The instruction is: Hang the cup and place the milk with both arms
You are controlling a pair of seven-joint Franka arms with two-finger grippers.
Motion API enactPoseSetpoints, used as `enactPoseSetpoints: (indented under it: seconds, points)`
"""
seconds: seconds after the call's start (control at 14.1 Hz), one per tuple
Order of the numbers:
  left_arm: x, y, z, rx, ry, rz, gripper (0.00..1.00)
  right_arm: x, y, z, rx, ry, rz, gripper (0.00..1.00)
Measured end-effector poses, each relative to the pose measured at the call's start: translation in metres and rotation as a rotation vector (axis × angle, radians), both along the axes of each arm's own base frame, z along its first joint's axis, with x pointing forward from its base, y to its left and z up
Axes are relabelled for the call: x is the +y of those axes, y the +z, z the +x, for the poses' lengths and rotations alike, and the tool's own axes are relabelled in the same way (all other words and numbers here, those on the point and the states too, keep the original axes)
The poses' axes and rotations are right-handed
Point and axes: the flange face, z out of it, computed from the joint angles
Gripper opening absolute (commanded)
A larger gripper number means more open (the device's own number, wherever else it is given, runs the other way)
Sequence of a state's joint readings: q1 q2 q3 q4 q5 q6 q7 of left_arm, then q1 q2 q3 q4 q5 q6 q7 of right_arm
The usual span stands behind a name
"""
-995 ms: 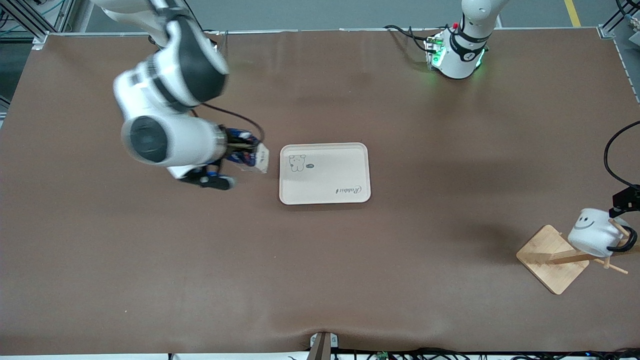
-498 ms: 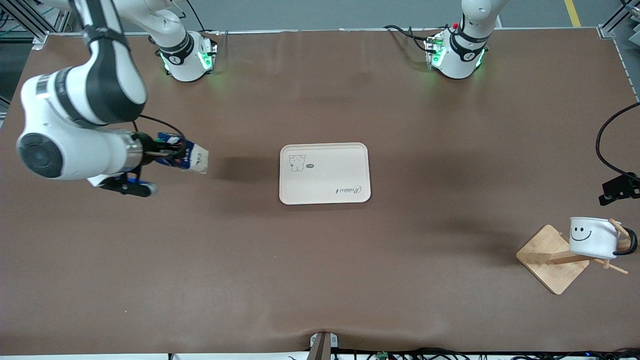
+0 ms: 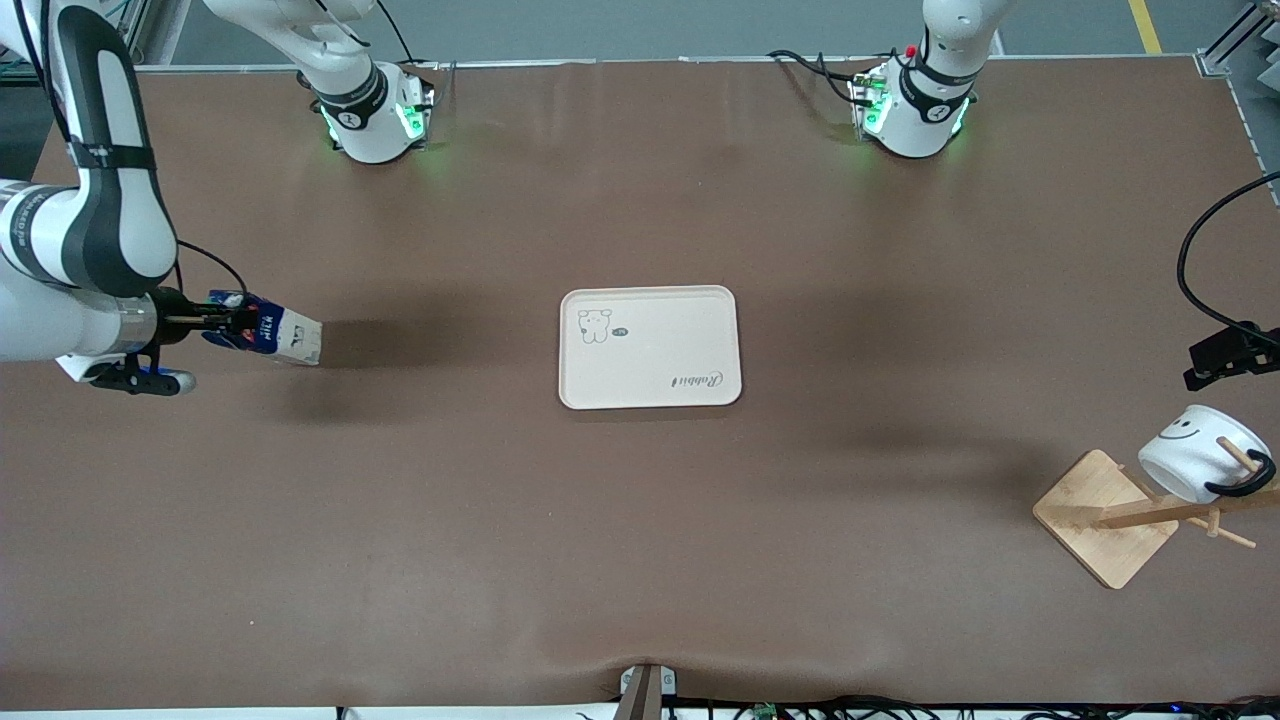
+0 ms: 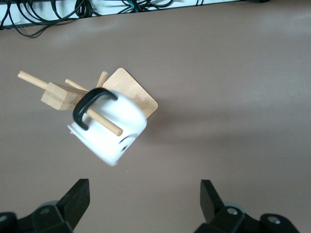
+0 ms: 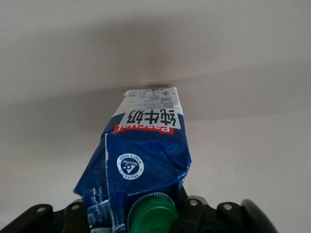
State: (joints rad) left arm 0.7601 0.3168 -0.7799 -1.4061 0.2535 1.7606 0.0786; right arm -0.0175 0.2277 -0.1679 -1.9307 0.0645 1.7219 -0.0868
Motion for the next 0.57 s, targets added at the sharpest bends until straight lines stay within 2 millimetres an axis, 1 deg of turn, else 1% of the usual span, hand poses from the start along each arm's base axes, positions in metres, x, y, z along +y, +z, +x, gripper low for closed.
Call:
enactPoseSetpoints:
  seconds: [0.21, 0.36, 0.43, 0.5, 0.57]
  points:
    - [0.001, 0.001, 0.000, -0.002, 0.002, 0.001, 1.00, 0.006, -0.017, -0.004, -0.046, 0.043, 0.006, 0.00]
    - [-0.003, 0.011, -0.002, -0.018, 0.000, 0.010, 1.00, 0.006, -0.025, -0.006, -0.063, 0.055, 0.005, 0.00]
    - [-0.005, 0.017, -0.006, -0.020, 0.000, 0.019, 1.00, 0.006, -0.025, -0.006, -0.064, 0.057, 0.006, 0.00]
    - [-0.008, 0.023, -0.009, -0.015, 0.000, 0.028, 1.00, 0.006, -0.024, -0.007, -0.066, 0.058, 0.006, 0.11]
    - [-0.012, 0.028, -0.013, -0.012, -0.002, 0.031, 1.00, 0.006, -0.024, -0.007, -0.067, 0.058, 0.006, 0.72]
